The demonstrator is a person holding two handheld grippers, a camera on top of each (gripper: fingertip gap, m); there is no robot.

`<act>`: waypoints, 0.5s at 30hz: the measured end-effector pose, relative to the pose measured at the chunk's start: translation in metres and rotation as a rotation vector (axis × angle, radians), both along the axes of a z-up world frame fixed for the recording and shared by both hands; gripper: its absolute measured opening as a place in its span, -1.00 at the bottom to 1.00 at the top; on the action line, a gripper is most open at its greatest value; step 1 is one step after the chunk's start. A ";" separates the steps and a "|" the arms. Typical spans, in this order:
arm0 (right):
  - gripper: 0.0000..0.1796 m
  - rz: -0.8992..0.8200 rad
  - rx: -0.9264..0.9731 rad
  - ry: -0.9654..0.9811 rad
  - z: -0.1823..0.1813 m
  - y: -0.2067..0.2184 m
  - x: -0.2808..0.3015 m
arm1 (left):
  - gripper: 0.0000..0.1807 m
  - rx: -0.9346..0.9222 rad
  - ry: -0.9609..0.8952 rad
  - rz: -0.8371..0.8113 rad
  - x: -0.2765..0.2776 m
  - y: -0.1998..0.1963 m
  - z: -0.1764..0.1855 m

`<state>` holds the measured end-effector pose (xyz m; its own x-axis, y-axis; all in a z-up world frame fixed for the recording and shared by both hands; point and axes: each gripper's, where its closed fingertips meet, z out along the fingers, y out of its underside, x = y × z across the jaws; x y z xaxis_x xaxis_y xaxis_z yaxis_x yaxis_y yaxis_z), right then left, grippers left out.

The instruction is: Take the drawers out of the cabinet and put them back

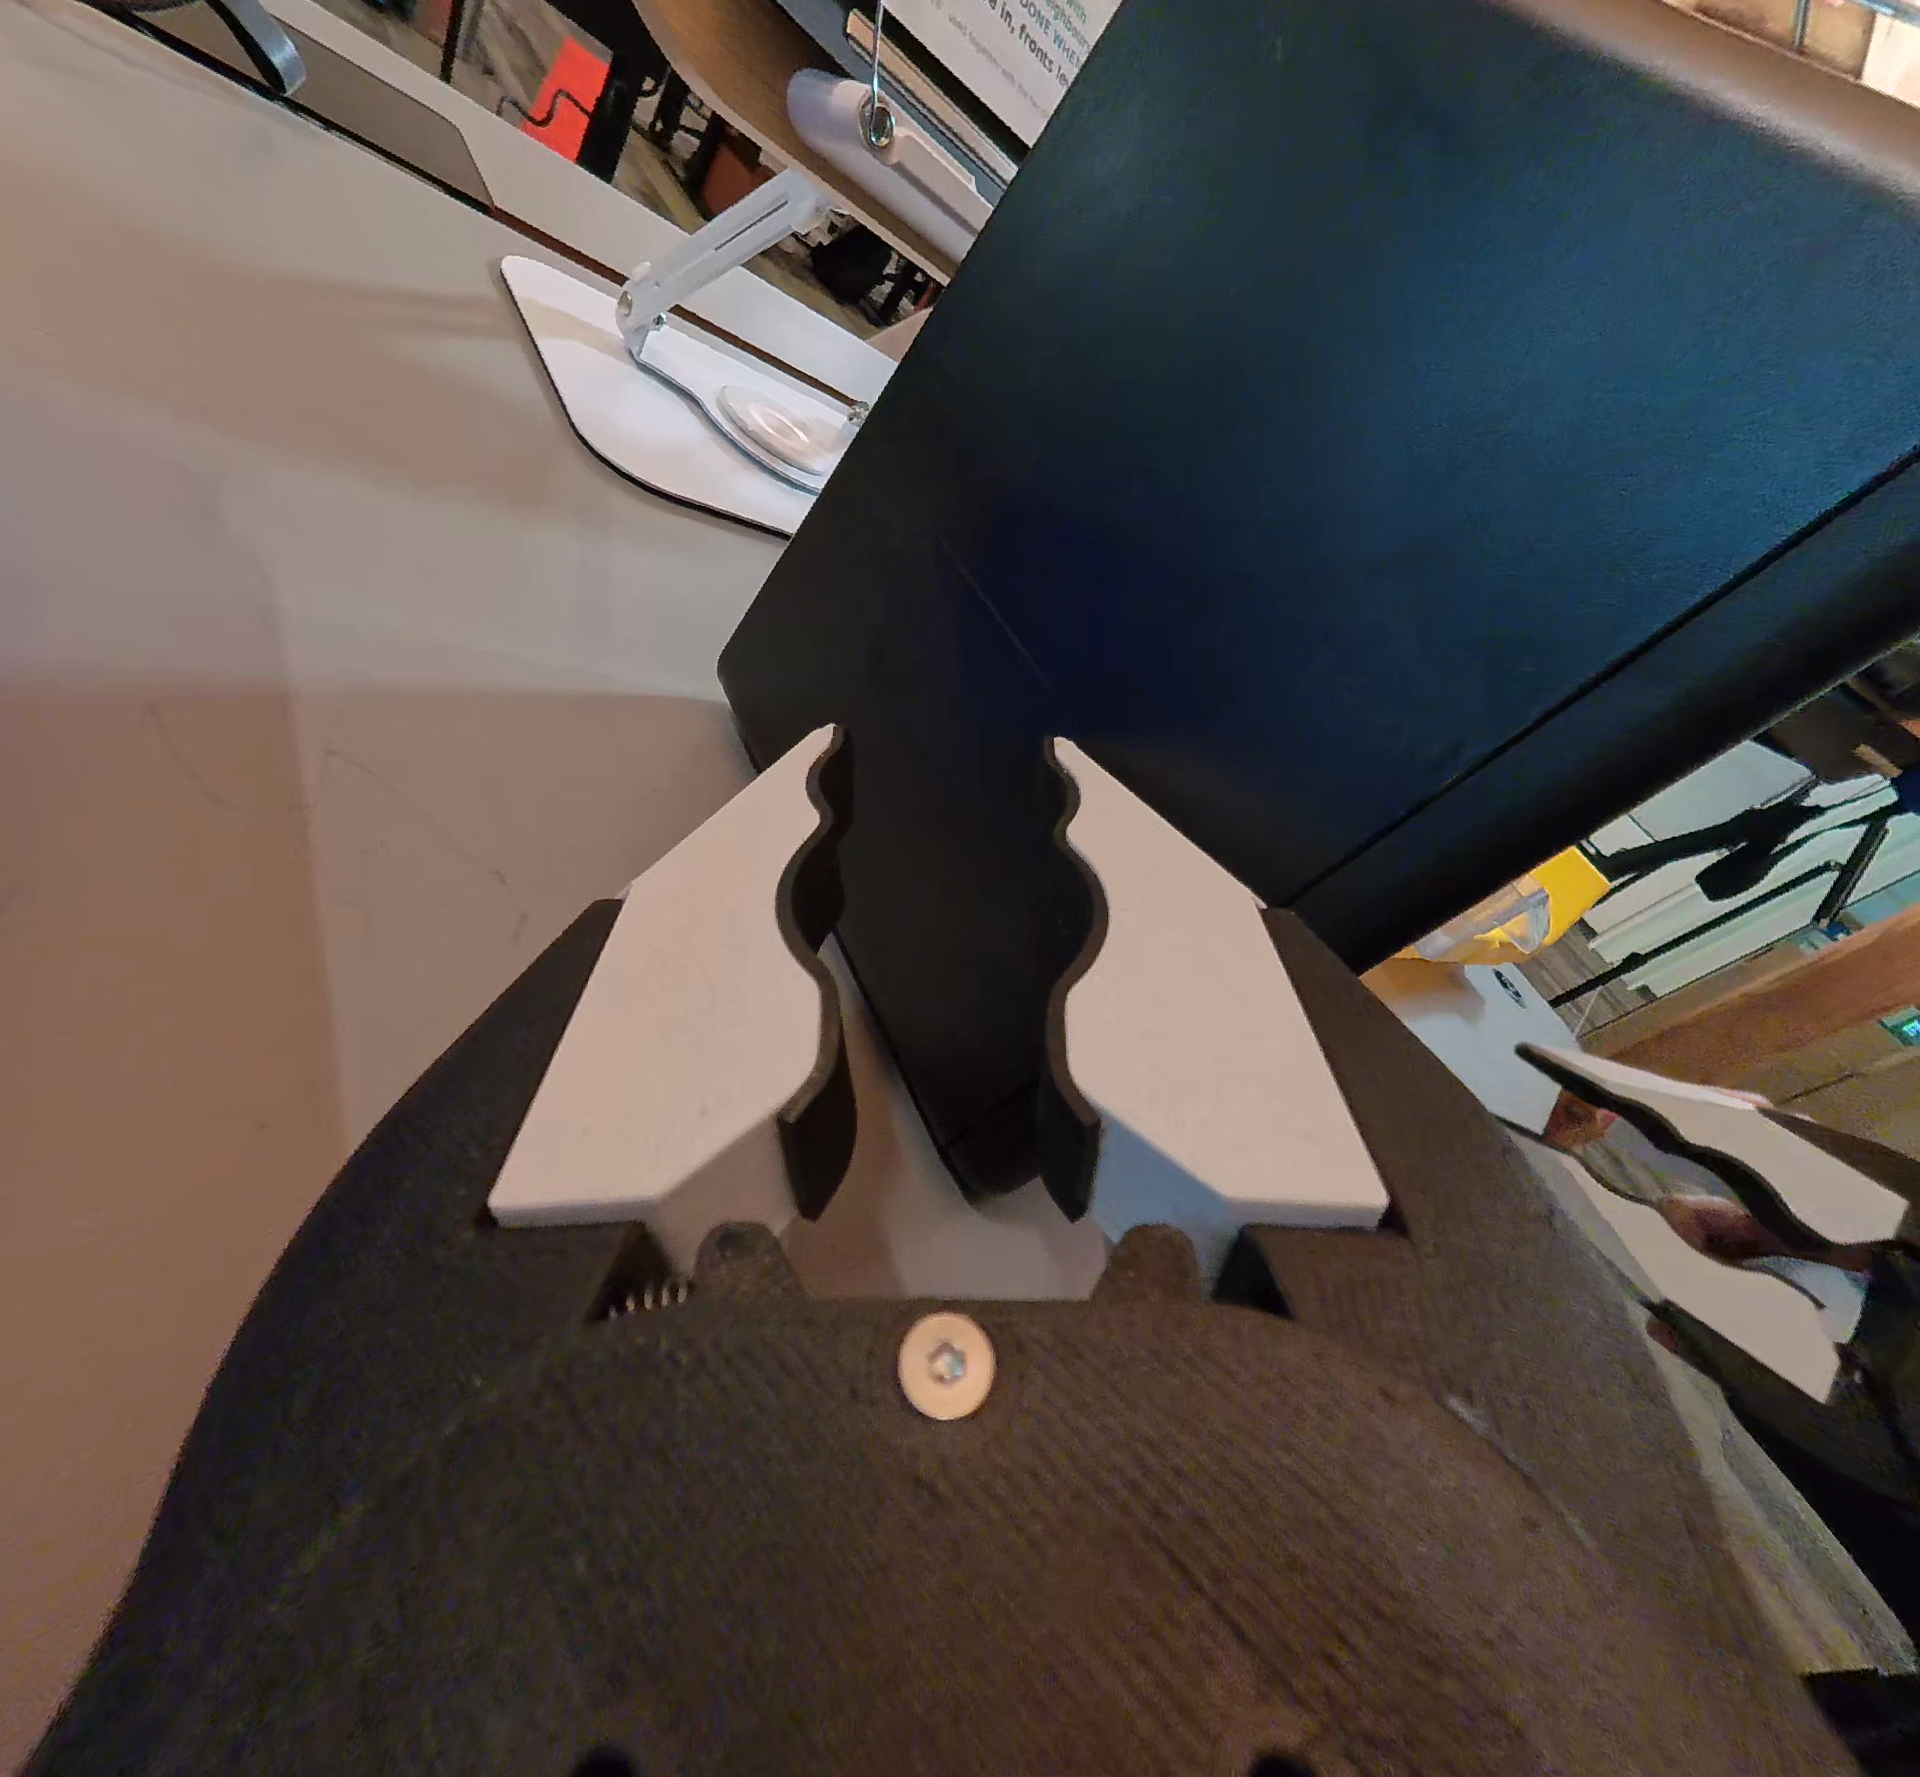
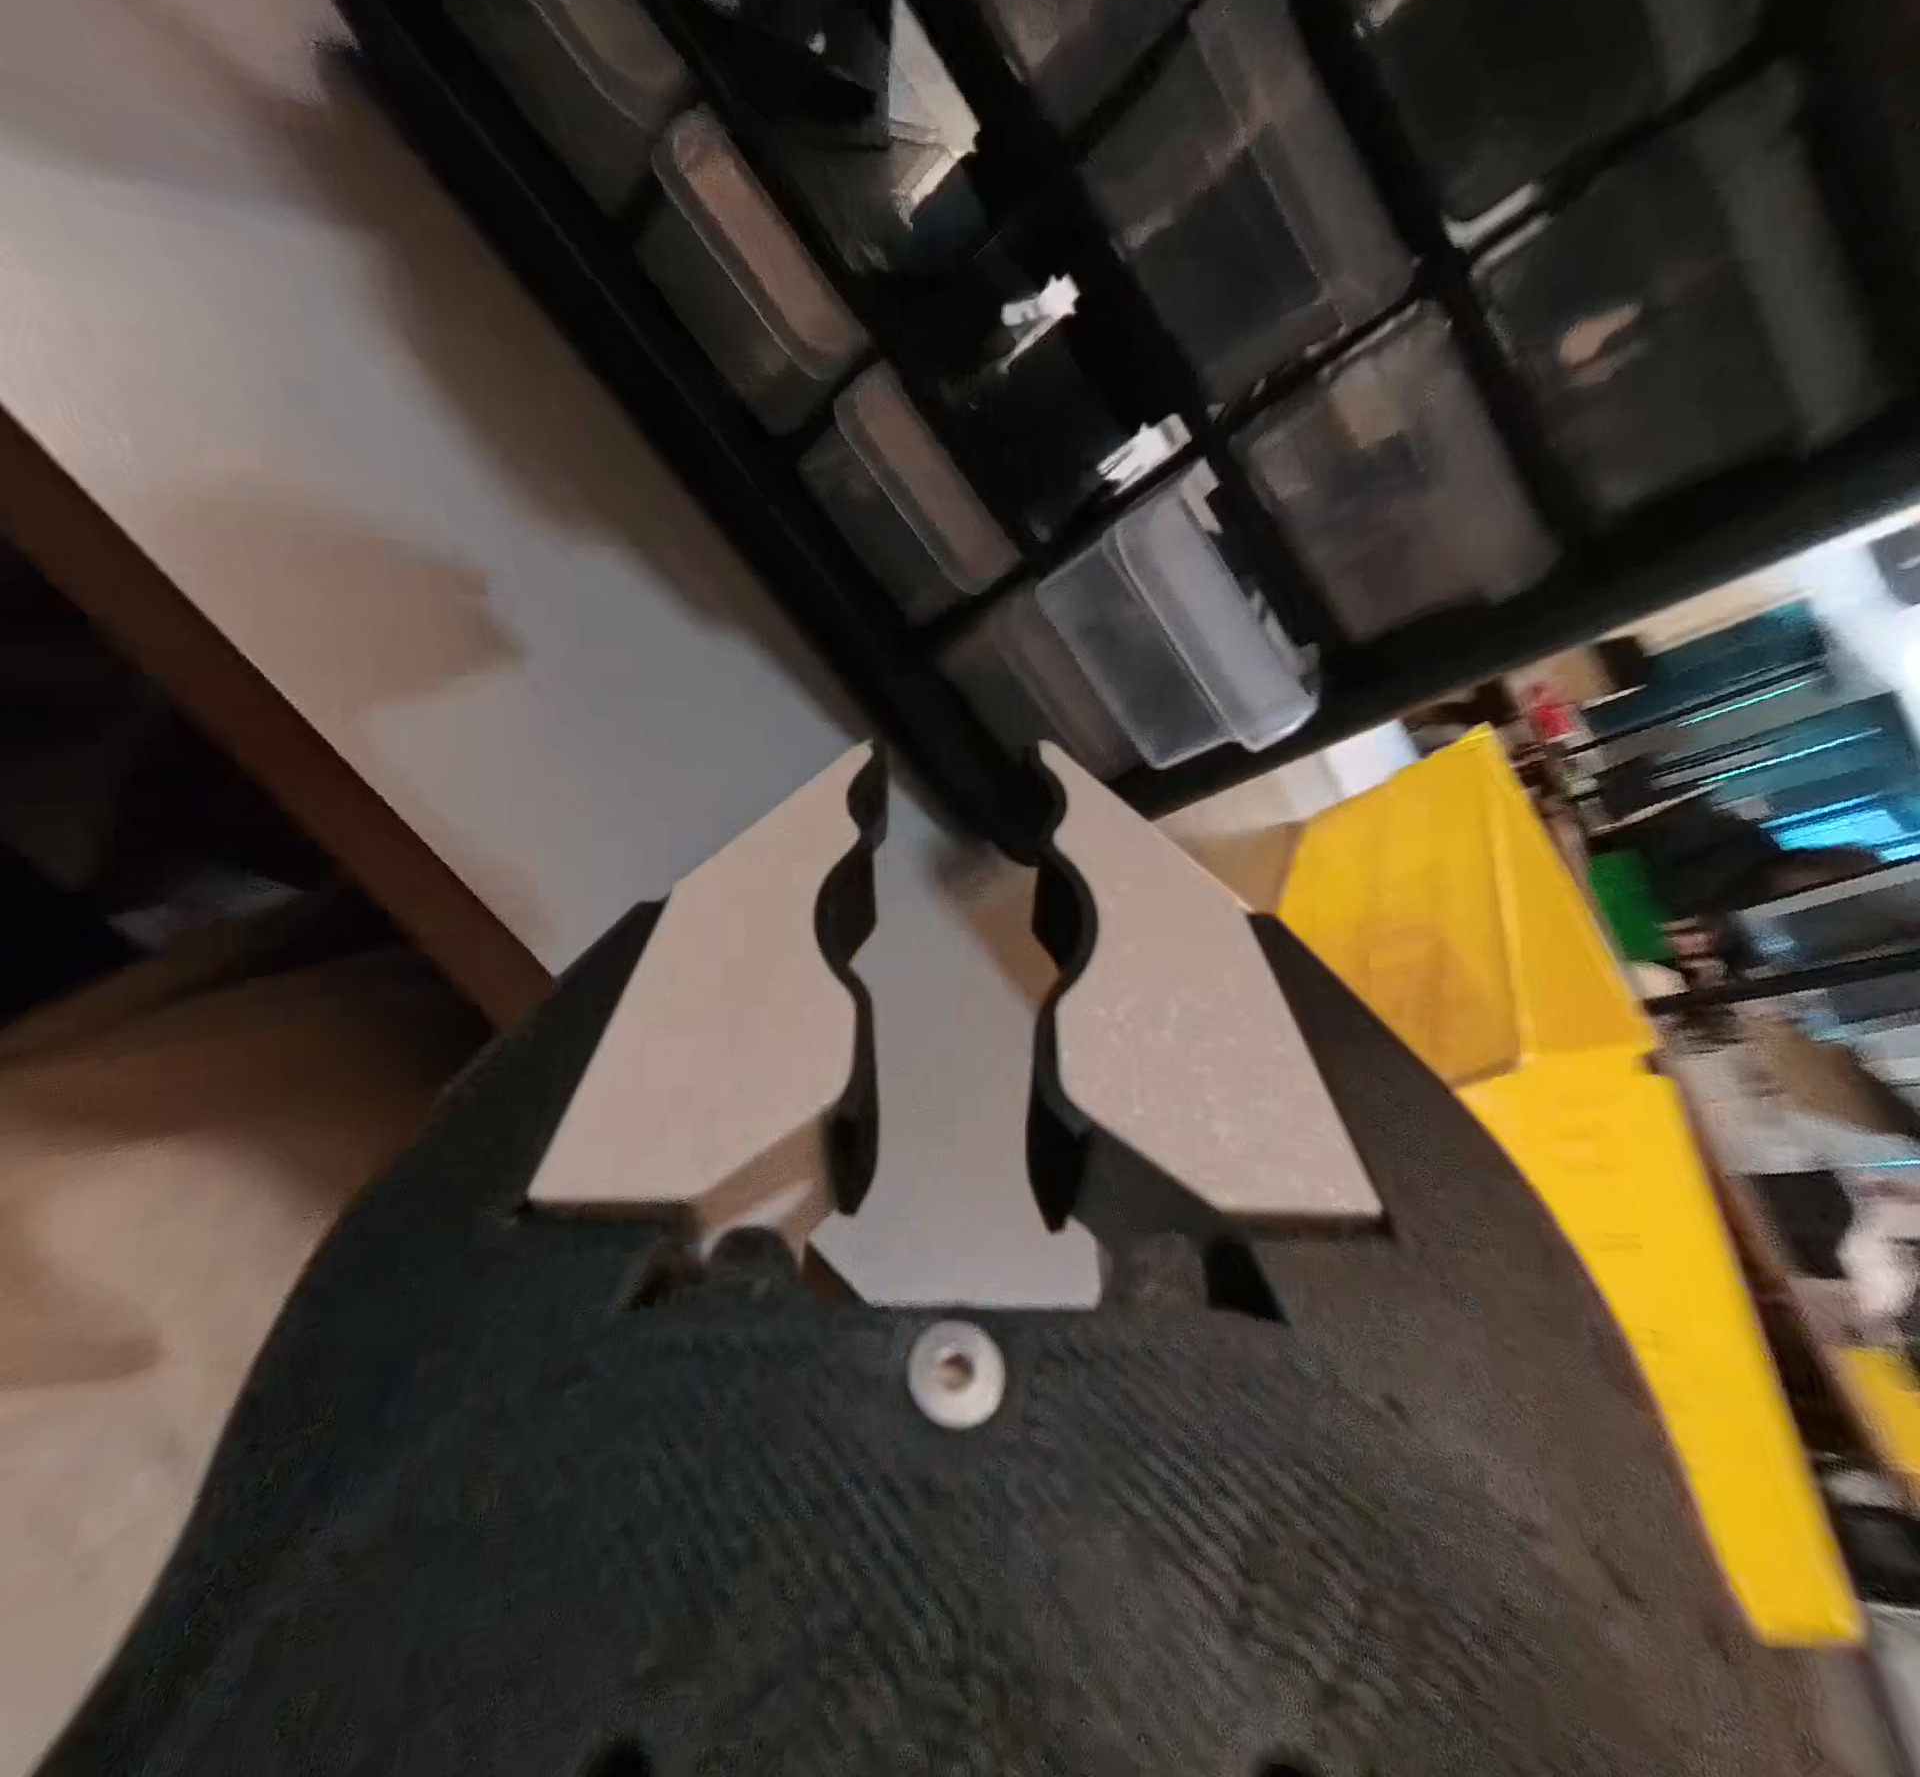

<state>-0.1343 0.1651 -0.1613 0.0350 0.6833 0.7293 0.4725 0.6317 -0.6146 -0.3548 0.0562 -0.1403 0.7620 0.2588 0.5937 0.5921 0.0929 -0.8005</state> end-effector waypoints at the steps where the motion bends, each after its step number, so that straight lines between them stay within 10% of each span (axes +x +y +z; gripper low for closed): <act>1: -0.74 0.001 -0.065 0.005 -0.001 0.000 0.000 | -0.65 0.000 0.003 -0.004 0.000 0.000 0.000; 15: -0.71 -0.060 -0.603 0.114 -0.002 0.040 0.013 | -0.28 -0.072 0.290 -0.239 0.059 -0.029 0.028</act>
